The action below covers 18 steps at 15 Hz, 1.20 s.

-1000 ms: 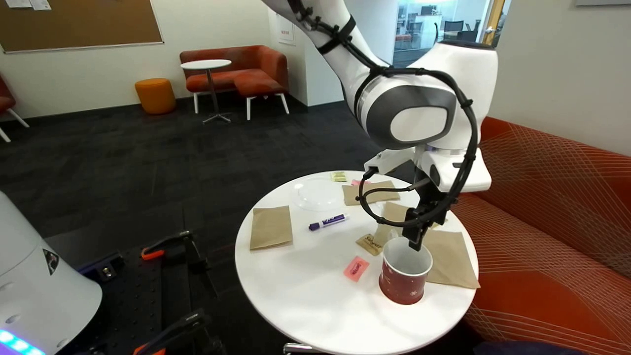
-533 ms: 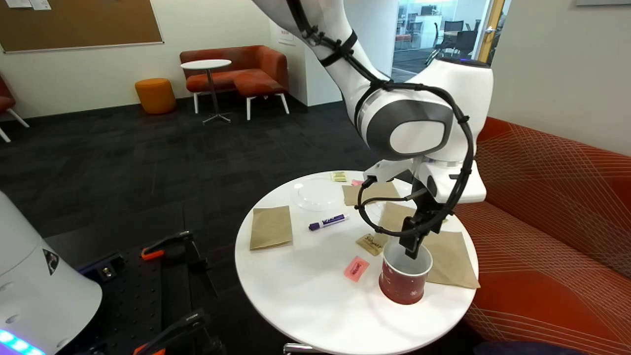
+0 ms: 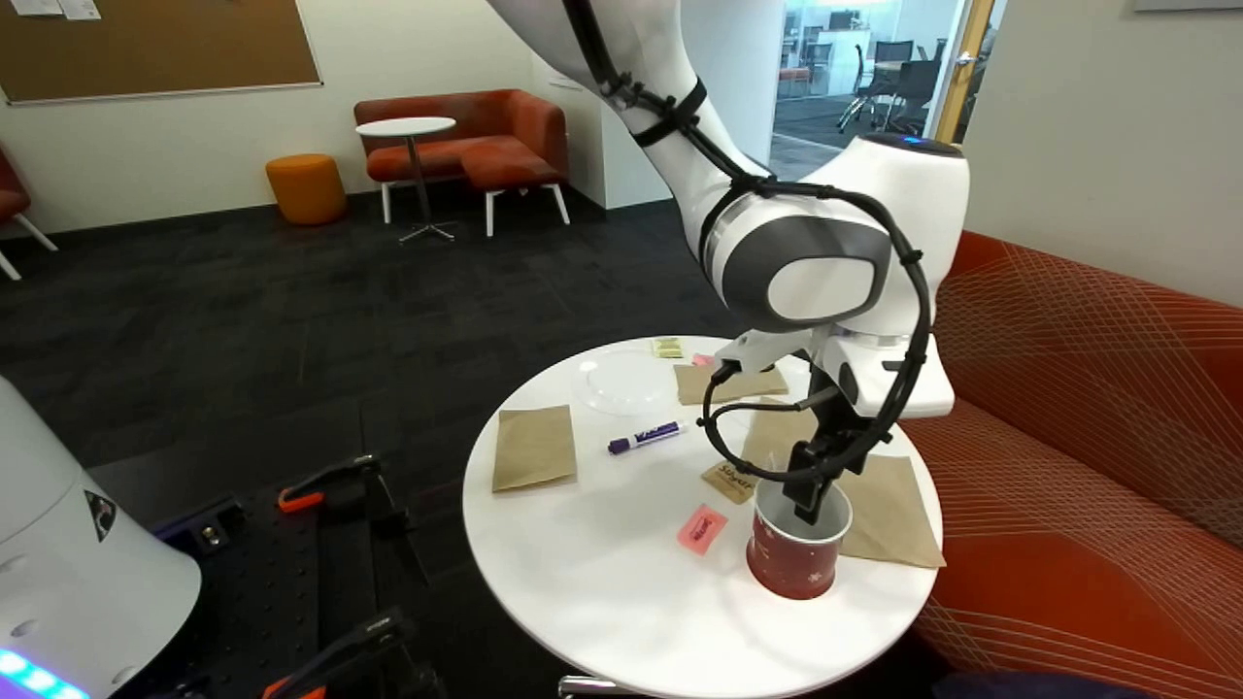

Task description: Move the maroon cup to the middle of the table, then put the marker in the cup, then put the marker on the right side of the marker

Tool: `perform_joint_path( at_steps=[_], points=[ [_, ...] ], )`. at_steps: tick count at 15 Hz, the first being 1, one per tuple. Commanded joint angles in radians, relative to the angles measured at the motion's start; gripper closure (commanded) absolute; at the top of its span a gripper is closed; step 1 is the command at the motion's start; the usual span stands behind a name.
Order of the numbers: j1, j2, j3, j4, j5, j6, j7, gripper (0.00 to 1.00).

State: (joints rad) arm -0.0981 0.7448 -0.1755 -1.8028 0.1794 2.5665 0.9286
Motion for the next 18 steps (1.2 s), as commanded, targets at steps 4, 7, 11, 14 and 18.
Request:
perform_joint_path(
  at_steps=[4,7,11,14,18],
  points=[
    [0.018,0.039,-0.012,0.054,0.014,-0.034,0.006,0.41],
    [0.021,0.049,-0.014,0.067,0.012,-0.041,0.008,0.66],
    [0.021,0.051,-0.016,0.075,0.010,-0.051,0.007,0.95],
    [0.020,0.037,-0.019,0.060,0.004,-0.064,-0.003,1.00],
    [0.023,-0.004,-0.027,0.017,-0.008,-0.095,-0.015,0.98]
  ],
)
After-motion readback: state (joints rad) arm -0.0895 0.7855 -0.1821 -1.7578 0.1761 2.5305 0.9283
